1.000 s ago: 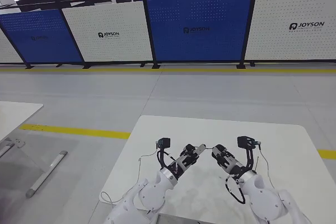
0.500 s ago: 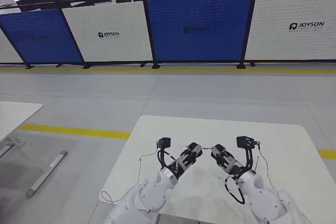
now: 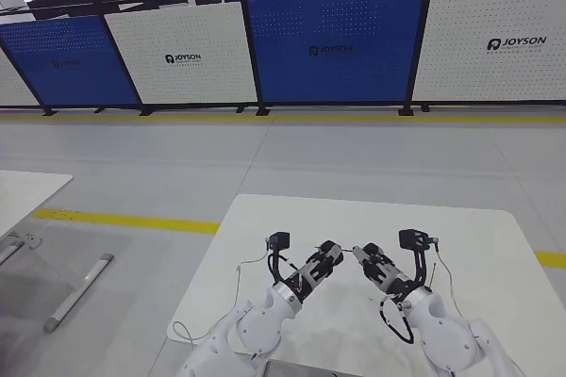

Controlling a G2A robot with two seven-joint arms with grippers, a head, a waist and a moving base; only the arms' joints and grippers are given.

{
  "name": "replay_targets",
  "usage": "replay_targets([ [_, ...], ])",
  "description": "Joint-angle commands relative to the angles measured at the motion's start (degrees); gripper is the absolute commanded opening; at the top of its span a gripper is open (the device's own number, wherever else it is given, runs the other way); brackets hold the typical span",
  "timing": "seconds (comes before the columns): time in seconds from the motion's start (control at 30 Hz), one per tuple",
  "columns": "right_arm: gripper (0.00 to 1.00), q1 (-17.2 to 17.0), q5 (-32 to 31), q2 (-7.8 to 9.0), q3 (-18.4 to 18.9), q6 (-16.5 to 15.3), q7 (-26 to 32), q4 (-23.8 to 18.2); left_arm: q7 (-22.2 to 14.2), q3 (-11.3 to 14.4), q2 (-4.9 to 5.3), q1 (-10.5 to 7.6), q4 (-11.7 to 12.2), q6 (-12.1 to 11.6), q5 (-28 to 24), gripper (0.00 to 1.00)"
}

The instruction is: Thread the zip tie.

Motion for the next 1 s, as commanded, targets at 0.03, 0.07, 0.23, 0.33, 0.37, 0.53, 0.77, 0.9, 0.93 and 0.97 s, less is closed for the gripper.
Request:
replay_targets([
  [0.03, 1.0, 0.0, -0.3, 0.01, 0.0, 0.3, 0.0, 0.1, 0.6, 0.1, -0.11, -0.12, 0.3, 0.4, -0.4, 0.0],
  [0.07, 1.0, 0.0, -0.4, 0.03, 0.1, 0.3, 0.0, 0.1, 1.0, 0.1, -0.16, -0.13, 0.4, 0.5, -0.7, 0.0],
  [0.23, 1.0, -0.6, -0.8, 0.14, 0.9, 1.3, -0.5, 0.1, 1.4, 0.1, -0.26, -0.19, 0.4, 0.7, -1.1, 0.0],
  [0.33, 1.0, -0.7, -1.9, 0.26, 1.2, 1.6, -0.2, 0.2, 0.7, 0.2, -0.19, -0.31, 0.2, 0.6, 0.1, 0.0],
  [0.37, 1.0, -0.8, -2.0, 0.27, 1.2, 1.7, -0.1, 0.2, 0.7, 0.2, -0.19, -0.31, 0.2, 0.6, 0.1, 0.0],
  [0.53, 1.0, -0.8, -2.0, 0.27, 1.2, 1.7, -0.1, 0.2, 0.7, 0.2, -0.19, -0.31, 0.2, 0.6, 0.1, 0.0],
  [0.77, 1.0, -0.8, -2.0, 0.27, 1.1, 1.6, -0.2, 0.3, 1.2, 0.2, -0.39, -0.3, 0.5, 1.7, -2.2, 0.0],
  [0.9, 1.0, -0.7, -3.4, 0.52, 1.1, -2.0, 0.8, 1.3, 2.3, -0.7, -0.59, -0.32, 0.4, 3.1, -5.7, 0.0],
  [0.93, 1.0, -0.7, -4.3, 0.62, 1.1, -2.7, 1.1, 1.6, 2.6, -1.0, -0.6, -0.26, 0.4, 3.3, -6.1, 0.0],
  [0.97, 1.0, -0.6, -5.4, 0.73, 1.2, -3.4, 1.2, 1.8, 2.9, -1.3, -0.63, -0.14, 0.4, 3.6, -6.9, 0.0],
])
